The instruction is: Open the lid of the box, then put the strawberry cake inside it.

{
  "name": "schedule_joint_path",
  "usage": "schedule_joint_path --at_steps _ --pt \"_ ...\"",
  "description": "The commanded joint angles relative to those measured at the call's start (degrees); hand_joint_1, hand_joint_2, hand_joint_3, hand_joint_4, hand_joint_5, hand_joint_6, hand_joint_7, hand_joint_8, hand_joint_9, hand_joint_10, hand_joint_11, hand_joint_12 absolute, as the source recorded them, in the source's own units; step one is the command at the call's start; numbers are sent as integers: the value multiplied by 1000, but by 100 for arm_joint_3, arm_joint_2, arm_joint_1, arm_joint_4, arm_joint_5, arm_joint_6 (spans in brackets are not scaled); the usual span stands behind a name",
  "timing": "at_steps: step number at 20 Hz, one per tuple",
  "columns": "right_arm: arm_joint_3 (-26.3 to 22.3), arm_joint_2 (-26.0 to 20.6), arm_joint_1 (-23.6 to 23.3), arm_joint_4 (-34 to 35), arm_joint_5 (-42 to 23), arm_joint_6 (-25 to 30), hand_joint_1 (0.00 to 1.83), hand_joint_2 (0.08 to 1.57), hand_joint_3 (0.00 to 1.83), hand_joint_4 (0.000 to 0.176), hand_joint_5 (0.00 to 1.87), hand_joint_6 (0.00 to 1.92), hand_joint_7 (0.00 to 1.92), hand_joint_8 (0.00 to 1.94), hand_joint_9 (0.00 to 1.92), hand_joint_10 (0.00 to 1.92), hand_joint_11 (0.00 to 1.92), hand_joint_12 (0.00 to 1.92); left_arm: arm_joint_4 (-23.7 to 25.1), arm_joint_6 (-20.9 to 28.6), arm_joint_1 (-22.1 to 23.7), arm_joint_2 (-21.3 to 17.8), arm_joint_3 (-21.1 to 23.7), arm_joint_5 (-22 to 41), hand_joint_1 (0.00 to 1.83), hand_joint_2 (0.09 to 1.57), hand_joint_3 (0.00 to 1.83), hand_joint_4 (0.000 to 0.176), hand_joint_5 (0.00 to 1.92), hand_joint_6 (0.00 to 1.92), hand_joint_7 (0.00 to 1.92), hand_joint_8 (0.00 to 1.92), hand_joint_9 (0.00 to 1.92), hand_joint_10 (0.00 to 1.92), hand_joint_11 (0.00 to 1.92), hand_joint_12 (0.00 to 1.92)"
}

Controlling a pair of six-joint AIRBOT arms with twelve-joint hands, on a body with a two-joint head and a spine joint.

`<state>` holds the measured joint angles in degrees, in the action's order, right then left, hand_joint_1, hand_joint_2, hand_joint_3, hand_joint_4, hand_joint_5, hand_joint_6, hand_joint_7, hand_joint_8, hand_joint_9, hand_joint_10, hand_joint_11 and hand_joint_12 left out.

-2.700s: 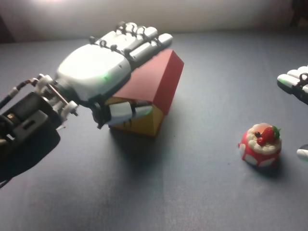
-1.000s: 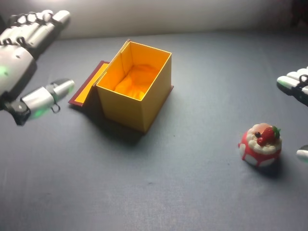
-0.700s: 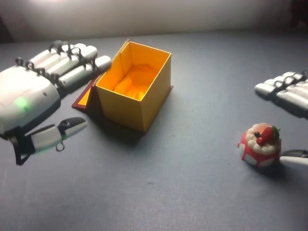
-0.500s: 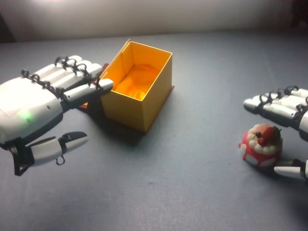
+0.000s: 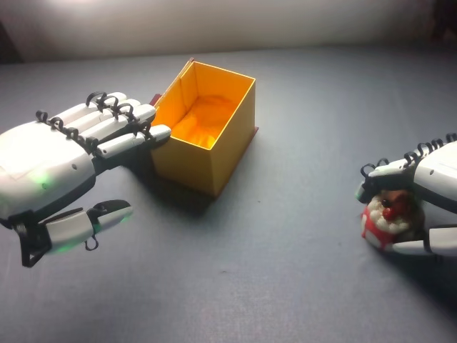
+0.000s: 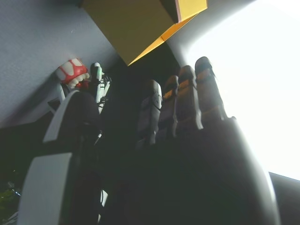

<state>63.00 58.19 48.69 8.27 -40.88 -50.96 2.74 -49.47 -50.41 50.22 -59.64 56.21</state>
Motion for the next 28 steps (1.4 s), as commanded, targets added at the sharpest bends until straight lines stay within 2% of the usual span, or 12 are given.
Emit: schedule_joint_path --at_steps 1,4,5,7,12,14,17,21,23,24,26,28 --pt "29 -50 -125 -89 -604 56 1198 1272 4 0 666 1198 769 1657 1101 1835 1180 1919 -7 7 -5 -103 30 692 533 1449 10 31 123 5 0 0 0 0 0 0" --pt "37 -132 -338 -451 -652 336 1193 1282 1 0 667 1218 734 1694 876 1913 979 1921 28 8 -115 -198 102 672 543 1450 3 43 70 0 0 0 0 0 33 22" --pt "55 -154 -389 -596 -723 522 1198 1270 0 0 684 1227 757 1636 800 1841 868 1921 28 13 -163 -223 130 675 522 1439 1 48 87 0 0 0 0 0 6 280" --pt "93 -175 -549 -824 -828 763 1209 1253 2 0 672 1279 800 1476 706 1556 540 1905 36 63 -285 -260 176 667 391 1454 4 57 53 6 0 0 0 0 0 378" --pt "218 -139 -1320 -1226 -798 771 1174 1314 4 0 630 1241 668 1802 869 1914 926 1921 122 260 -581 -335 305 633 631 1405 0 59 65 4 0 0 0 0 0 287" --pt "364 4 -1591 -1263 -691 771 1181 1291 0 0 657 1269 718 1675 703 1743 691 1921 128 314 -623 -324 303 618 588 1416 4 48 74 5 0 0 0 0 0 281" --pt "607 244 -1996 -1372 -505 771 1184 1290 0 0 647 1243 724 1684 702 1783 752 1921 201 402 -630 -232 261 548 604 1420 2 42 84 7 0 0 0 0 0 277" --pt "979 691 -2528 -1574 -170 771 1143 1281 2 0 639 1397 742 1503 677 1453 603 1859 300 528 -629 -107 177 461 564 1440 9 37 106 12 0 0 0 0 0 312" --pt "1168 915 -2770 -1702 -27 771 1184 1283 0 0 648 1243 745 1646 823 1745 869 1914 346 600 -628 -51 137 412 581 1440 2 27 124 14 0 0 0 0 0 343" --pt "1221 977 -2815 -1729 4 771 1181 1282 1 0 657 1391 706 1555 924 1886 1031 1920 350 615 -628 -37 126 400 566 1447 2 30 108 5 0 0 0 0 0 301" --pt "1462 1276 -3037 -1828 138 771 1188 1272 0 0 676 1406 713 1503 952 1920 1124 1921 378 664 -626 8 89 353 550 1445 0 37 106 2 0 0 0 0 0 279" --pt "1671 1537 -3221 -1907 247 771 1115 1235 0 0 757 1315 929 1762 1135 1921 1283 1921 436 718 -614 55 44 302 546 1443 0 43 93 1 0 0 0 0 0 271"
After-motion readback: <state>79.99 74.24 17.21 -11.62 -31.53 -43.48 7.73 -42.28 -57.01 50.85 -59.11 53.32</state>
